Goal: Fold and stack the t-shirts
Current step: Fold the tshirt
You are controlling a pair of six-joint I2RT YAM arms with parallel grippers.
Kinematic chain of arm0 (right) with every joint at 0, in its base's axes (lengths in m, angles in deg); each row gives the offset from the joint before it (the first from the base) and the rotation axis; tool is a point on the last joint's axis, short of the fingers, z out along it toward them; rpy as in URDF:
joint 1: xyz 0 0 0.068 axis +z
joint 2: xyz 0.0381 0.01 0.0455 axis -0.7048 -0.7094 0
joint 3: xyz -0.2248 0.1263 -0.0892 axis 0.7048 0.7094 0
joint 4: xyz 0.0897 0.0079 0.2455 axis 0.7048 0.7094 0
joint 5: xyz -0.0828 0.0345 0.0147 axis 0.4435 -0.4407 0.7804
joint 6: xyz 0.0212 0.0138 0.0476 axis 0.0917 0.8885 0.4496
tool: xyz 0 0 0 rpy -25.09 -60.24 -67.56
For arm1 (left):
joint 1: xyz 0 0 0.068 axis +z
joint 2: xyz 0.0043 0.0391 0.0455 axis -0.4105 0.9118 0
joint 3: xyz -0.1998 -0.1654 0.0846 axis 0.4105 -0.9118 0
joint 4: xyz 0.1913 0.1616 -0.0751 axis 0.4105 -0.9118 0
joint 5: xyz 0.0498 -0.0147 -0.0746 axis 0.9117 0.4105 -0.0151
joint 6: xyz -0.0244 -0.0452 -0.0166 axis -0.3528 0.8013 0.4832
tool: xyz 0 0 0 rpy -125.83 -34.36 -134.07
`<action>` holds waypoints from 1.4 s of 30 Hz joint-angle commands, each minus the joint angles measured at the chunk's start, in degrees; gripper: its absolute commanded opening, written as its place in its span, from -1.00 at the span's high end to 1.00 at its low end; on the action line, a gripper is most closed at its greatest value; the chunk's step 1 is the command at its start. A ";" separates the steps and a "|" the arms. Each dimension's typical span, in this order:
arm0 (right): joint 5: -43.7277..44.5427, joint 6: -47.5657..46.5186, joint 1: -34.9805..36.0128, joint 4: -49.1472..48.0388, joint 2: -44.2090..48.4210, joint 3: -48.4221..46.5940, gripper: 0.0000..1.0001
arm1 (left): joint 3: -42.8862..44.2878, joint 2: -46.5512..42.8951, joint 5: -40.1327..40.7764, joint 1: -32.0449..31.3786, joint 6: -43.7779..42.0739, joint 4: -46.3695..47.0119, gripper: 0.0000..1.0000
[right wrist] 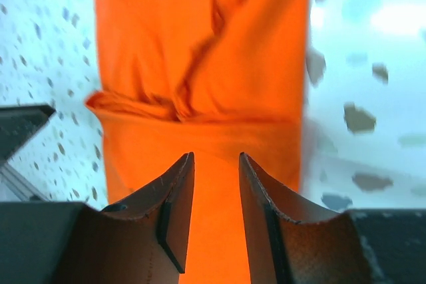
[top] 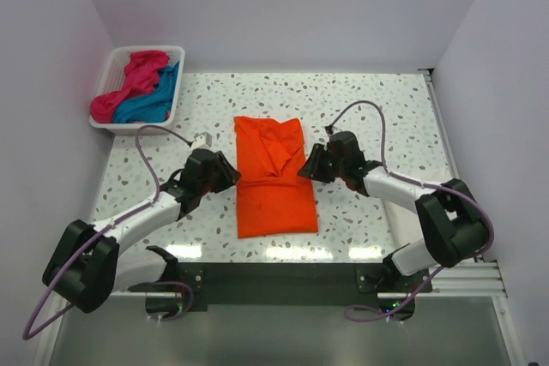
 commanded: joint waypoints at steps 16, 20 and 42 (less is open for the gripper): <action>9.06 -2.37 2.16 6.34 -19.64 -24.30 0.26 | 3.02 -5.54 -1.41 0.46 -4.99 -4.51 0.15; 8.98 -1.31 2.69 5.46 -21.40 -24.74 0.27 | 3.10 -5.45 -1.41 0.37 -5.26 -4.51 0.14; 17.84 -8.16 13.93 11.25 -23.51 -32.82 0.85 | 0.82 -5.54 -2.38 1.33 -6.31 -3.54 0.14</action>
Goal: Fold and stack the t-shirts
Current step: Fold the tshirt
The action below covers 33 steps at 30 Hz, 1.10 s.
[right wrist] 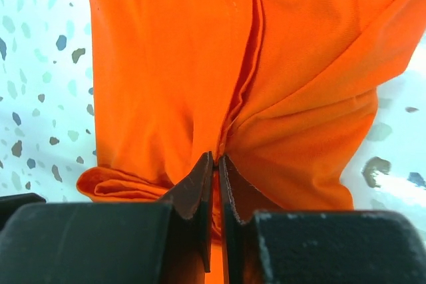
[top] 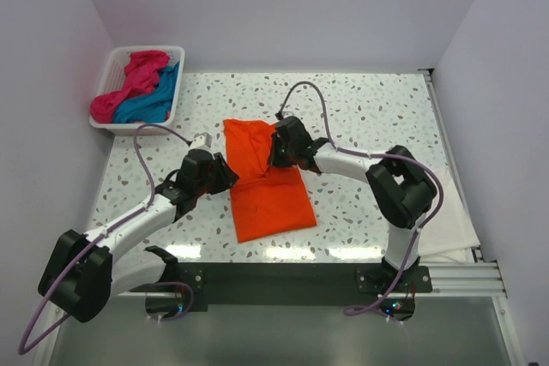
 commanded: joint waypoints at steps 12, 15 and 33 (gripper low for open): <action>11.88 -3.71 2.27 6.30 -2.58 -3.08 0.15 | -0.65 -0.05 -1.42 1.36 -1.92 2.26 0.14; 12.06 -3.01 1.92 5.51 -2.49 -1.49 0.03 | -0.73 0.22 -1.77 1.62 -2.01 2.52 0.14; 10.30 -5.03 1.57 4.54 1.99 -3.69 0.02 | -1.35 0.13 -2.83 3.65 -3.15 2.78 0.13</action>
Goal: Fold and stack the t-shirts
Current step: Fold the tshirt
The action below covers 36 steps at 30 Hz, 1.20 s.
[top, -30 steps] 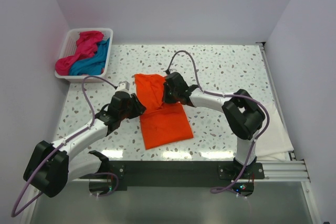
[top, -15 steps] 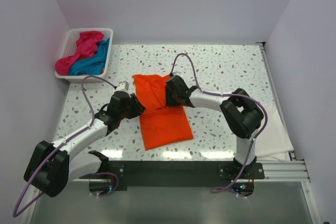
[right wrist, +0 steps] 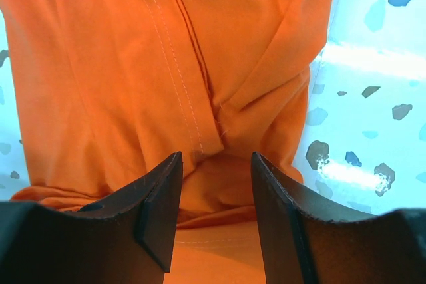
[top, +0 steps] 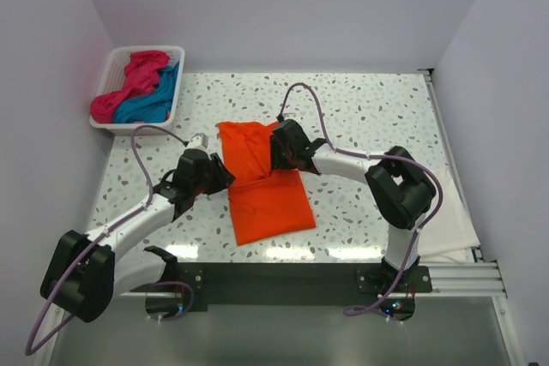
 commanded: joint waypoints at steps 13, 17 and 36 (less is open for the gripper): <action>-0.15 -0.70 -0.18 -0.40 -1.41 -5.63 0.38 | -0.45 0.40 -1.87 1.09 -1.58 2.63 0.13; -0.33 -0.26 -0.09 0.30 -2.82 -6.68 0.43 | -0.45 0.39 -1.87 1.27 -1.76 2.63 0.13; 1.61 -0.87 -0.09 1.36 -4.84 -7.03 0.48 | -0.72 1.27 -2.66 1.62 -1.67 4.47 0.13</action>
